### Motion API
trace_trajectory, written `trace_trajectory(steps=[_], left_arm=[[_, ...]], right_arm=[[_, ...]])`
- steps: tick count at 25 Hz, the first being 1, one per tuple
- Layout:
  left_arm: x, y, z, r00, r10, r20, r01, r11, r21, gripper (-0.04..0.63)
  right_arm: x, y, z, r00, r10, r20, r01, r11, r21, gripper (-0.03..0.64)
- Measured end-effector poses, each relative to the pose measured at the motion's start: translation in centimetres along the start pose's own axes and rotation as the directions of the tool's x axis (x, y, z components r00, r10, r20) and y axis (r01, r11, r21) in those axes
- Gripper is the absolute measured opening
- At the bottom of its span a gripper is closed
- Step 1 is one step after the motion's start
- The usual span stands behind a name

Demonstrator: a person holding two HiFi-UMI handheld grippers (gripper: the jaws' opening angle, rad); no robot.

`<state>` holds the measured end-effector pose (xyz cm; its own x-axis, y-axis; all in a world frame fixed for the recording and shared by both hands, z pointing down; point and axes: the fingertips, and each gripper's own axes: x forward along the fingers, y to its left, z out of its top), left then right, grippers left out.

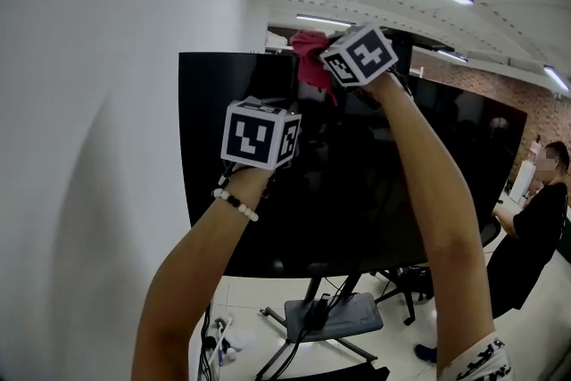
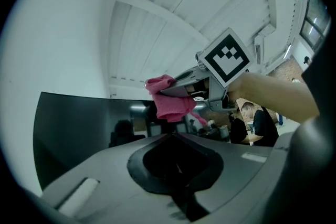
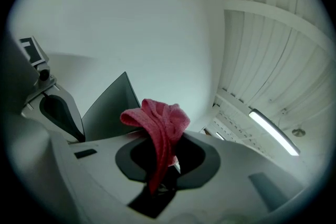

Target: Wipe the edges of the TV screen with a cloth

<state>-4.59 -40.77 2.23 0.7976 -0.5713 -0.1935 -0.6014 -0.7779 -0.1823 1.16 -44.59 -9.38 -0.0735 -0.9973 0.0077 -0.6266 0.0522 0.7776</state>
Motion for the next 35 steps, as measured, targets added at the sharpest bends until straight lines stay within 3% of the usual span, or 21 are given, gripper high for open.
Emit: trace_trajectory(steps=[9,14,20,29,35], left_arm=[[6.5,-10.7,0.3,0.999,0.031,0.020,-0.031,0.999,-0.016,-0.005],[11.5,-17.7,0.7,0.999,-0.024,0.037,0.025,1.000,-0.007,-0.005],[14.3,-25.4,1.5,0.988,-0.147,0.045,0.146,0.989,0.012,-0.005],[16.2,-30.1,2.1,0.969,-0.239,0.065,0.238,0.971,0.022,-0.005],[20.0,-33.8,2.5,0.966,-0.248,0.077,0.246,0.969,0.036,-0.005]], right_arm=[[-6.4,-7.0,-8.8,1.000,-0.001,0.006,0.001,1.000,-0.007,0.077],[-9.2,-11.8,-14.6,1.000,-0.025,0.018,0.025,1.000,0.011,0.077],[-12.9,-16.4,-20.3,0.996,-0.080,-0.046,0.081,0.996,0.022,0.077],[-14.9,-20.6,-24.9,0.983,-0.155,-0.101,0.160,0.986,0.050,0.077],[-16.7,-24.5,-28.5,0.982,-0.164,-0.093,0.169,0.985,0.048,0.077]])
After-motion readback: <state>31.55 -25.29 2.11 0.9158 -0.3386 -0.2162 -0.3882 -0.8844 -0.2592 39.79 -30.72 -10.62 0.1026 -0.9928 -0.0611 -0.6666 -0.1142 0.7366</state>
